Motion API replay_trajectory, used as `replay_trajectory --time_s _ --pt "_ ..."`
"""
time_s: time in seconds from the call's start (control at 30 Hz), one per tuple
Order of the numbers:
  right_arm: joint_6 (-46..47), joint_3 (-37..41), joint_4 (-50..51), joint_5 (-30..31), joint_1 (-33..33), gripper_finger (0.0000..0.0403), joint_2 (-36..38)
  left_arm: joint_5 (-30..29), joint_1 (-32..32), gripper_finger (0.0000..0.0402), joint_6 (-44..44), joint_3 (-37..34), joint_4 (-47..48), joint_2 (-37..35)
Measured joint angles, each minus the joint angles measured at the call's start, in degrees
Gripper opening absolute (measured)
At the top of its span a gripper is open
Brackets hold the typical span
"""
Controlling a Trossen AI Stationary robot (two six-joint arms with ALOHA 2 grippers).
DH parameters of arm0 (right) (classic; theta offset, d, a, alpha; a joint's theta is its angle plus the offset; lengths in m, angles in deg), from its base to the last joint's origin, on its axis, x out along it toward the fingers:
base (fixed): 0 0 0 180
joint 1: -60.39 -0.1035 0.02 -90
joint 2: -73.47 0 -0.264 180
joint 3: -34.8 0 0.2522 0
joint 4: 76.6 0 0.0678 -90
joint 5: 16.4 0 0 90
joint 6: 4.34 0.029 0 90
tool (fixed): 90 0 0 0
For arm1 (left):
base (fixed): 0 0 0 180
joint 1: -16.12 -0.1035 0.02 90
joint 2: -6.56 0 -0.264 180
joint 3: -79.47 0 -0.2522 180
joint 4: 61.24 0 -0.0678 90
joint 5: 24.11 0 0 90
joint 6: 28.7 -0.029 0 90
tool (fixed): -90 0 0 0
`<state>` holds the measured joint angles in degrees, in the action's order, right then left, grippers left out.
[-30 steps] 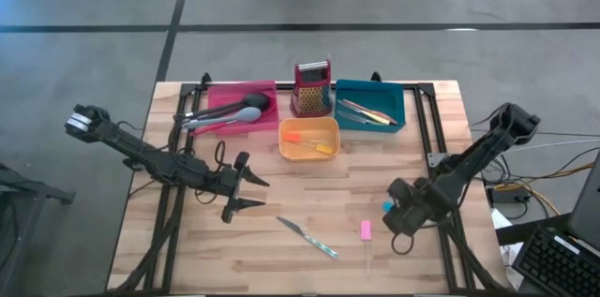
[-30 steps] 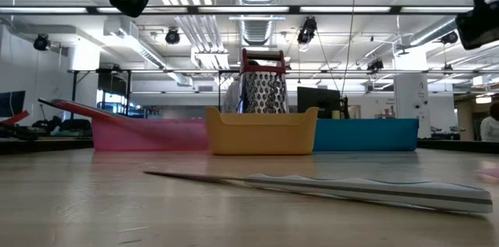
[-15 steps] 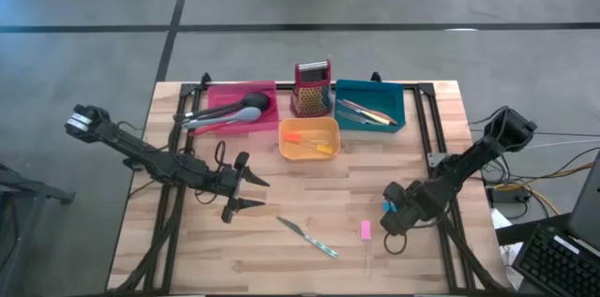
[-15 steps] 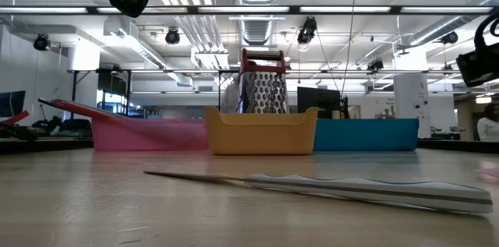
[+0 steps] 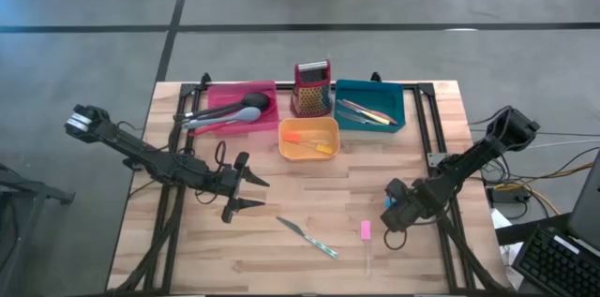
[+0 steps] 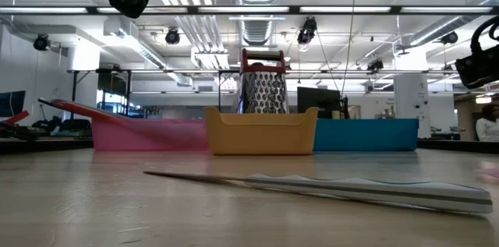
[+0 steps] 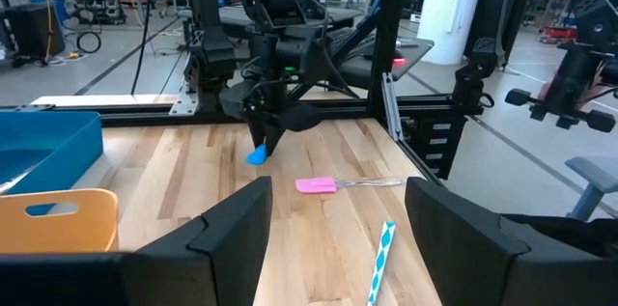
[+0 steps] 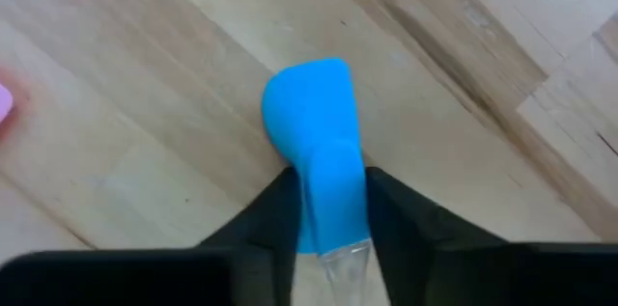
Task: Pick & Place Kitchen Items
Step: Put the blue spatula into the yellow bin
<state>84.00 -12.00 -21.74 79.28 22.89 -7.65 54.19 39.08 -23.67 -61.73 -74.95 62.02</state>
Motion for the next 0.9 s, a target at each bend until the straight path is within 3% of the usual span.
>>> replay_trajectory --time_s 0.2,0.4,0.67,0.9 --pt "-1.14 -0.19 0.59 -0.85 0.10 0.0024 0.02 0.00 0.01 0.0243 0.91 0.00 0.08 0.00" --pt "-4.78 -2.17 1.54 -0.93 0.09 0.0024 0.15 0.00 0.00 0.0243 0.97 0.00 0.05 0.00" --pt "-11.60 -7.14 1.45 3.51 0.65 0.0024 0.26 0.00 0.01 0.0243 0.99 0.00 0.05 0.00" --pt "-22.55 -12.09 1.85 8.64 6.96 0.0024 0.71 0.01 0.00 0.0243 0.99 0.00 0.05 0.00"
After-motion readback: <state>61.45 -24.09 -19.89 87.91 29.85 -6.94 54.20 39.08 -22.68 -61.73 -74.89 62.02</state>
